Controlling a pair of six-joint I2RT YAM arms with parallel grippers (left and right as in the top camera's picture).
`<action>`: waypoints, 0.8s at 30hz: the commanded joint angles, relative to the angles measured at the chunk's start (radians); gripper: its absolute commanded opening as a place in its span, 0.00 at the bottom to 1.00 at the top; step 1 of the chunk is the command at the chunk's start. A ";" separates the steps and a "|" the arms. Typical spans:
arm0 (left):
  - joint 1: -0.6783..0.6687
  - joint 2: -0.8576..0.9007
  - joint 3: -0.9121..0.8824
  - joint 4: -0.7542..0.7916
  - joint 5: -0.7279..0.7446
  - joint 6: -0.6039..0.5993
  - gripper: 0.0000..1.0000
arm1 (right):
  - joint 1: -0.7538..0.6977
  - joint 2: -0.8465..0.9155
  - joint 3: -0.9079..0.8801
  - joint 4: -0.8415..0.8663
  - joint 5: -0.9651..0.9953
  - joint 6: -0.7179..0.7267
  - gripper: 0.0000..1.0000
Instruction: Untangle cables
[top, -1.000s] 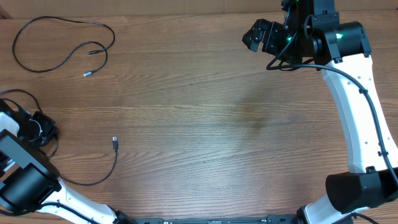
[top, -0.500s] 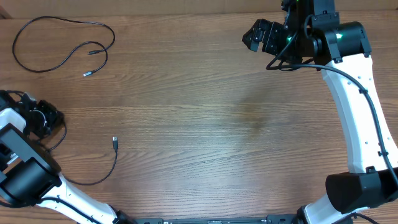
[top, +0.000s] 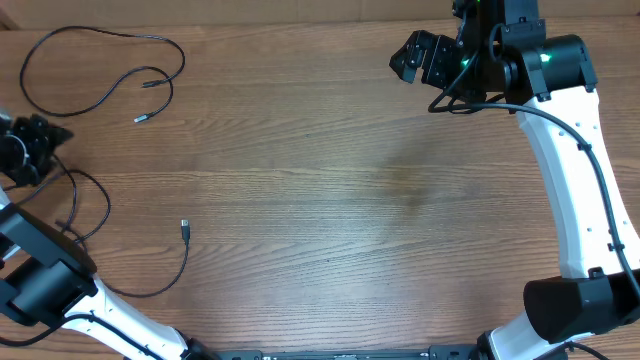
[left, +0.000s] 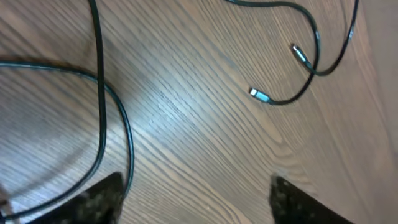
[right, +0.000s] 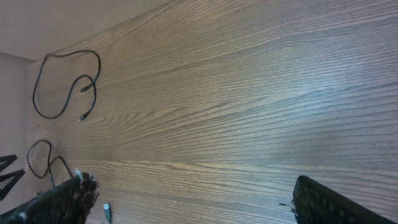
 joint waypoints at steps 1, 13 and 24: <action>0.005 -0.004 0.058 -0.116 0.042 0.003 0.80 | -0.002 -0.029 0.003 0.003 0.008 -0.007 1.00; -0.008 -0.099 0.135 -0.410 0.367 0.325 1.00 | -0.002 -0.029 0.003 0.003 0.008 -0.007 1.00; -0.058 -0.413 0.094 -0.626 0.349 0.503 1.00 | -0.002 -0.029 0.003 0.003 0.007 -0.007 1.00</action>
